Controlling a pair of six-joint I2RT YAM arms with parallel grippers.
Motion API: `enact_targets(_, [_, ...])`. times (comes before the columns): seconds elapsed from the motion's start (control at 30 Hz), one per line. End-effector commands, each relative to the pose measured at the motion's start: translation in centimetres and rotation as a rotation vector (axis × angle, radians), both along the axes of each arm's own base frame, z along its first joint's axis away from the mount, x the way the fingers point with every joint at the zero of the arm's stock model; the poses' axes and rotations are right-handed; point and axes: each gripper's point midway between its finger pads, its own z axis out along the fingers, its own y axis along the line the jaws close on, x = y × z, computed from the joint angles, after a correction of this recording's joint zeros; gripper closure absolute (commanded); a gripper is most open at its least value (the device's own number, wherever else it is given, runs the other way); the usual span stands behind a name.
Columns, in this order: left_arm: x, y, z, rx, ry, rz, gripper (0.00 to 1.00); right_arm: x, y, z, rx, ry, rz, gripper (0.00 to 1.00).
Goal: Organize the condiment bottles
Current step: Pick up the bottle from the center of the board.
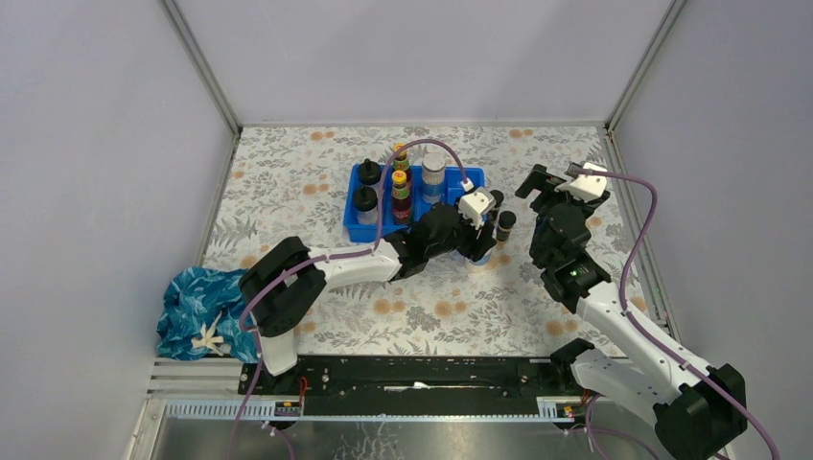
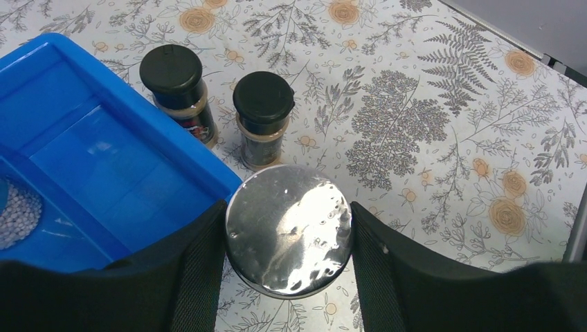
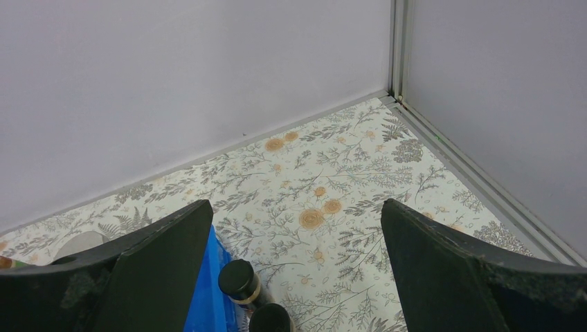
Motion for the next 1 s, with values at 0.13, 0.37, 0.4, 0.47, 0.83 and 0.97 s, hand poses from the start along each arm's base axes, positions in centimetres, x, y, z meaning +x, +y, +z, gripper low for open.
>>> enact_targets(0.13, [1.1, 1.0, 3.3, -0.071, -0.078, 0.073, 1.00, -0.1, -0.4, 1.0, 0.034, -0.043, -0.015, 0.00])
enact_targets(0.37, [0.5, 1.5, 5.3, -0.100, -0.107, 0.091, 1.00, -0.3, -0.5, 1.0, 0.035, -0.044, -0.013, 0.00])
enact_targets(0.4, [0.4, 1.5, 5.6, -0.103, -0.111, 0.093, 1.00, -0.3, -0.5, 1.1, 0.037, -0.047, -0.012, 0.00])
enact_targets(0.47, [0.3, 1.6, 6.1, -0.108, -0.120, 0.098, 1.00, -0.4, -0.5, 1.0, 0.038, -0.046, -0.013, 0.00])
enact_targets(0.83, [-0.6, 2.3, 9.3, -0.123, -0.181, 0.148, 1.00, -0.5, -0.6, 0.6, 0.038, -0.038, -0.012, 0.00])
enact_targets(0.97, [-0.6, 3.1, 10.6, -0.130, -0.201, 0.181, 1.00, -0.7, -0.7, 0.7, 0.041, -0.042, -0.015, 0.00])
